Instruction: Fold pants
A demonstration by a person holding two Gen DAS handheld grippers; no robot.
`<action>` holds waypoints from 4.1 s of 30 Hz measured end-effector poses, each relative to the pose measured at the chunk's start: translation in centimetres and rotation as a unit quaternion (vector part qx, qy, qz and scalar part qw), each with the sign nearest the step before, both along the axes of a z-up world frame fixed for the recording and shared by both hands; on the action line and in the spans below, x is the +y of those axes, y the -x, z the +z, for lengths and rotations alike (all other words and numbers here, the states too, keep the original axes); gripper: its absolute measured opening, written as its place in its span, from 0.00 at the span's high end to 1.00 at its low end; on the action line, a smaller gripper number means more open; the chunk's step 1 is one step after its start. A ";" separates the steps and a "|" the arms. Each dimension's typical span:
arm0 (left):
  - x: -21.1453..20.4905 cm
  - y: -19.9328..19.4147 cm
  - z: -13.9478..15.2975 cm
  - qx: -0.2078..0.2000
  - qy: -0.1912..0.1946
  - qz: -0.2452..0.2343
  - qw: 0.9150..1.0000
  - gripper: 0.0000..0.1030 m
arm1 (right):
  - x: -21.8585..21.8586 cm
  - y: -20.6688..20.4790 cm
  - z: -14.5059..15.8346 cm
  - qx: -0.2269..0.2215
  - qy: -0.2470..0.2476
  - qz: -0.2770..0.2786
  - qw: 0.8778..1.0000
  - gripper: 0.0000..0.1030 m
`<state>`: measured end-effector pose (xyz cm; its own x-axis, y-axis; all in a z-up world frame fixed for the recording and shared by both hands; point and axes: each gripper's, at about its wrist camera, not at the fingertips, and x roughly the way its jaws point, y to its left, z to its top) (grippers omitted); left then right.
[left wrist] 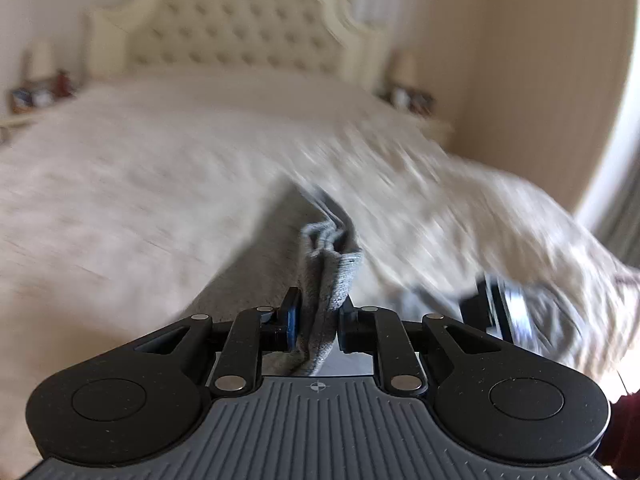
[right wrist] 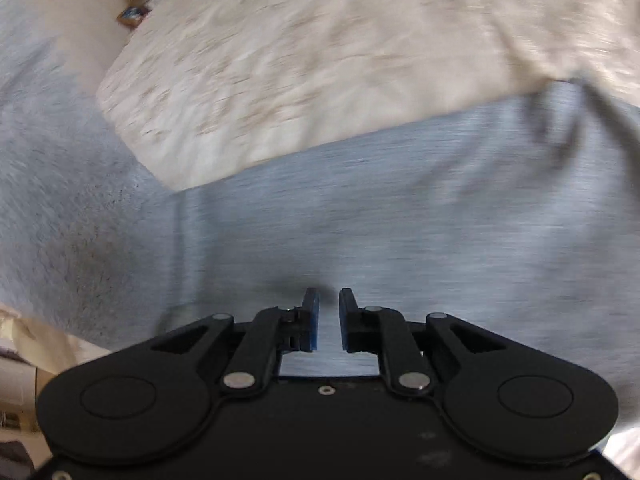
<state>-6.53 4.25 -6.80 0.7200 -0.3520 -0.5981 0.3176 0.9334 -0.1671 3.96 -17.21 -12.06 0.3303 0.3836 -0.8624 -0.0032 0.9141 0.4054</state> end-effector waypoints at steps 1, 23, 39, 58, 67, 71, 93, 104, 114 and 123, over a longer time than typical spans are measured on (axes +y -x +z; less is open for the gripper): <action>-1.9 -0.6 -1.4 0.022 0.001 -0.018 1.000 0.82 | -1.4 0.0 -0.3 0.003 0.006 -0.010 1.000 0.85; -6.5 1.0 -6.9 0.149 -0.039 -0.159 0.975 0.71 | -11.9 0.7 -1.2 0.060 -0.065 -0.102 0.991 0.48; 0.7 -2.8 -9.5 0.208 0.010 0.015 0.978 0.64 | -10.8 3.3 -1.8 0.037 -0.104 -0.092 0.990 0.35; 7.2 -3.9 -9.3 0.210 0.039 0.141 0.967 0.62 | -4.6 -1.3 8.6 -0.078 -0.003 0.118 0.990 0.93; 4.1 -7.0 -9.9 0.208 0.033 0.094 0.973 0.61 | -6.5 -6.1 2.9 0.000 0.038 0.077 0.996 0.92; 4.0 -8.7 -10.7 0.209 0.025 0.085 0.974 0.59 | -7.0 -5.9 2.9 0.008 0.022 0.054 0.998 0.91; 7.7 -5.4 -11.1 0.241 -0.056 0.033 0.968 0.58 | -10.9 -0.1 0.2 0.081 -0.080 -0.036 0.993 0.86; 2.8 -6.8 -11.7 0.221 -0.071 -0.058 0.971 0.57 | -13.0 2.2 -2.1 0.145 -0.084 -0.144 0.975 0.84; 3.0 -7.3 -11.0 0.233 -0.119 -0.008 0.965 0.55 | -13.2 1.7 2.6 0.079 0.028 -0.079 0.993 0.69; -1.4 -12.1 -11.6 0.218 -0.068 0.064 0.972 0.55 | -12.2 -4.1 3.2 -0.033 0.096 -0.025 0.995 0.92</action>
<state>5.52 2.84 -18.39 0.4213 -0.1733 -0.8902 0.1241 0.9834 -0.1327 8.04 -29.36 -8.89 0.4028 0.1959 -0.8941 0.0229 0.9744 0.2238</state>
